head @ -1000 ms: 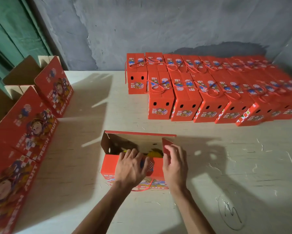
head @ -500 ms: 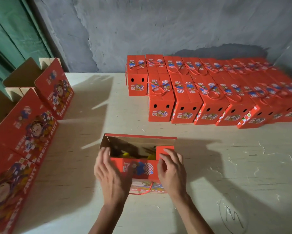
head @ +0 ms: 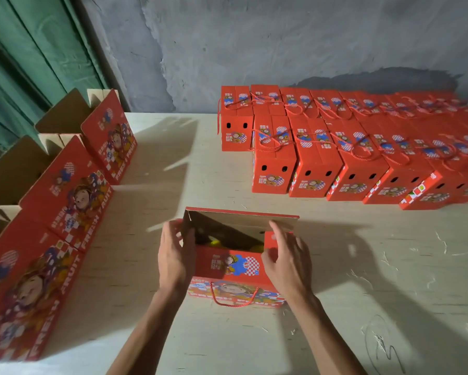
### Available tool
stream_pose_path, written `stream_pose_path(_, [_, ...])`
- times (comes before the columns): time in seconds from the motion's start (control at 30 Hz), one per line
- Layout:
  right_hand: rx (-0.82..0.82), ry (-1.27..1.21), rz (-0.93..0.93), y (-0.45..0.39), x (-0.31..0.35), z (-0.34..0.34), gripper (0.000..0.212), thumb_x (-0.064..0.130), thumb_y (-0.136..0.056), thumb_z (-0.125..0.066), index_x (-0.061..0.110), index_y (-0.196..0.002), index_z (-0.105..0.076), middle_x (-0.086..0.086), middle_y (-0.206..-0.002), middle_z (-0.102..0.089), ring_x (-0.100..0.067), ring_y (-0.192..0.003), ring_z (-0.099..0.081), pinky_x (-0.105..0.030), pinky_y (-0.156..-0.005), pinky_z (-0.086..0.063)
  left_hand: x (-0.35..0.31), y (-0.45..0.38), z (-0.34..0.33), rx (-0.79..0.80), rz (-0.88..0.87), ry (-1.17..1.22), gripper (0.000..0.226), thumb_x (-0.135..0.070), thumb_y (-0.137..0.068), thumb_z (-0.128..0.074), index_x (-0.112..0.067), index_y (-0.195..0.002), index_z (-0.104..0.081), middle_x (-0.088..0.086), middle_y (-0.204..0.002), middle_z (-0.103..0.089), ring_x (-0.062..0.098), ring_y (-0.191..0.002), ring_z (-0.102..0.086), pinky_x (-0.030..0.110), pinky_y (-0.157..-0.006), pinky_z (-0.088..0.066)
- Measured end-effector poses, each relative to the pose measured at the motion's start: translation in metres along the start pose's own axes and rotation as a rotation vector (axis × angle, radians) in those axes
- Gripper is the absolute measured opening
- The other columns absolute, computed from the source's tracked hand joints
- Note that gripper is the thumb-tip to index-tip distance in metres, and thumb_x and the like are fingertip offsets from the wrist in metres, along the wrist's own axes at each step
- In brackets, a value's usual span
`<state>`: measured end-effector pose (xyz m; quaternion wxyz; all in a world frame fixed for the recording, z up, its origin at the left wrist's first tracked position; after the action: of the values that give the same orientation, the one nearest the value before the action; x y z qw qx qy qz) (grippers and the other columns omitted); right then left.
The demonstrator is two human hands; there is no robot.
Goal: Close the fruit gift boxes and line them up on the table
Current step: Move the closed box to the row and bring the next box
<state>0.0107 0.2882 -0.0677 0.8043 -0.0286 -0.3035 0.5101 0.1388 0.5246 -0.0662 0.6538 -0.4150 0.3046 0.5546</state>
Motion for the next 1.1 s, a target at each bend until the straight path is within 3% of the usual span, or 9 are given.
stream_pose_path(0.1, [0.037,-0.051,-0.026,-0.012,0.005,-0.003,0.09,0.024,-0.082,-0.079,0.017,-0.159,-0.034,0.003,-0.107,-0.068,-0.018,-0.095,-0.063,-0.04,-0.094,-0.052,-0.003,0.0,-0.01,0.012,-0.094,-0.097,0.034,-0.022,-0.106,-0.051,-0.037,-0.136,-0.052,-0.004,-0.128,-0.06,0.014,-0.106,-0.058,0.037,-0.088,-0.051])
stream_pose_path(0.2, [0.046,-0.043,-0.015,-0.019,0.002,-0.005,0.09,0.028,-0.087,-0.074,0.02,-0.162,-0.025,0.004,-0.105,-0.064,-0.018,-0.096,-0.062,-0.041,-0.095,-0.049,-0.008,0.013,-0.026,0.124,-0.321,-0.267,0.033,-0.016,-0.099,-0.064,-0.021,-0.131,-0.066,0.004,-0.121,-0.06,0.023,-0.104,-0.052,0.043,-0.084,-0.055])
stream_pose_path(0.3, [-0.041,-0.065,0.011,-0.019,0.005,-0.006,0.07,0.023,-0.096,-0.066,0.017,-0.159,-0.036,0.002,-0.098,-0.064,-0.017,-0.089,-0.061,-0.036,-0.088,-0.051,-0.003,0.017,-0.034,0.21,-0.421,-0.424,0.038,-0.043,-0.098,-0.064,-0.016,-0.123,-0.072,0.001,-0.121,-0.064,0.026,-0.105,-0.054,0.042,-0.089,-0.052])
stream_pose_path(0.43, [-0.213,-0.24,-0.259,-0.014,-0.013,0.001,0.035,0.034,-0.106,-0.047,0.013,-0.123,-0.068,-0.004,-0.096,-0.077,-0.023,-0.087,-0.073,-0.034,-0.075,-0.058,0.0,0.005,-0.035,0.193,-0.406,-0.468,0.027,-0.035,-0.097,-0.058,-0.025,-0.113,-0.078,-0.002,-0.109,-0.067,0.025,-0.093,-0.056,0.039,-0.077,-0.043])
stream_pose_path(0.6, [-0.187,-0.421,-0.525,-0.01,-0.024,0.001,0.079,0.072,-0.1,-0.014,0.024,-0.095,-0.077,0.013,-0.081,-0.078,-0.008,-0.082,-0.074,-0.032,-0.079,-0.057,-0.003,-0.005,-0.033,0.223,-0.374,-0.313,0.013,-0.018,-0.092,-0.072,-0.021,-0.102,-0.079,0.001,-0.092,-0.071,0.026,-0.074,-0.059,0.035,-0.066,-0.047])
stream_pose_path(0.73, [-0.102,-0.696,-0.649,-0.012,-0.034,-0.002,0.07,0.084,-0.092,-0.033,0.028,-0.087,-0.076,0.016,-0.078,-0.077,-0.002,-0.076,-0.074,-0.03,-0.075,-0.055,-0.004,0.0,-0.025,0.137,-0.297,-0.216,0.018,-0.021,-0.091,-0.057,-0.024,-0.088,-0.074,-0.009,-0.084,-0.069,0.015,-0.071,-0.056,0.034,-0.066,-0.044])
stream_pose_path(0.83, [-0.03,-0.764,-0.71,-0.017,-0.036,0.002,0.061,0.079,-0.092,-0.046,0.026,-0.079,-0.075,0.011,-0.076,-0.078,-0.006,-0.075,-0.076,-0.028,-0.076,-0.052,-0.003,0.0,-0.023,0.081,-0.215,-0.2,0.026,-0.022,-0.089,-0.049,-0.025,-0.07,-0.067,-0.014,-0.068,-0.058,0.007,-0.062,-0.047,0.029,-0.063,-0.035])
stream_pose_path(0.93, [0.059,-0.82,-0.754,-0.024,-0.038,0.006,0.046,0.063,-0.096,-0.054,0.023,-0.085,-0.074,0.007,-0.078,-0.078,-0.007,-0.078,-0.076,-0.027,-0.076,-0.046,0.0,0.001,-0.024,0.053,-0.211,-0.194,0.027,-0.025,-0.09,-0.044,-0.023,-0.079,-0.069,-0.009,-0.072,-0.063,0.015,-0.063,-0.048,0.031,-0.061,-0.039])
stream_pose_path(1.1, [0.011,-0.911,-0.734,-0.009,-0.042,0.008,0.019,0.026,-0.095,-0.069,0.01,-0.105,-0.07,0.0,-0.087,-0.079,-0.013,-0.078,-0.076,-0.033,-0.079,-0.056,0.018,0.002,-0.019,-0.104,0.148,0.023,0.015,-0.033,-0.094,-0.029,-0.032,-0.105,-0.04,0.001,-0.089,-0.064,0.034,-0.08,-0.059,0.039,-0.074,-0.04])
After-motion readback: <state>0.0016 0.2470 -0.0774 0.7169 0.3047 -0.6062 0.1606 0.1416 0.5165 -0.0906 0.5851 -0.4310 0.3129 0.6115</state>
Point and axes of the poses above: each hand's wrist, its own y-axis away from the middle knuckle, its own z-axis out of the back of the hand, x = y × z, the point moved 5 cm from there along -y, towards the middle knuckle
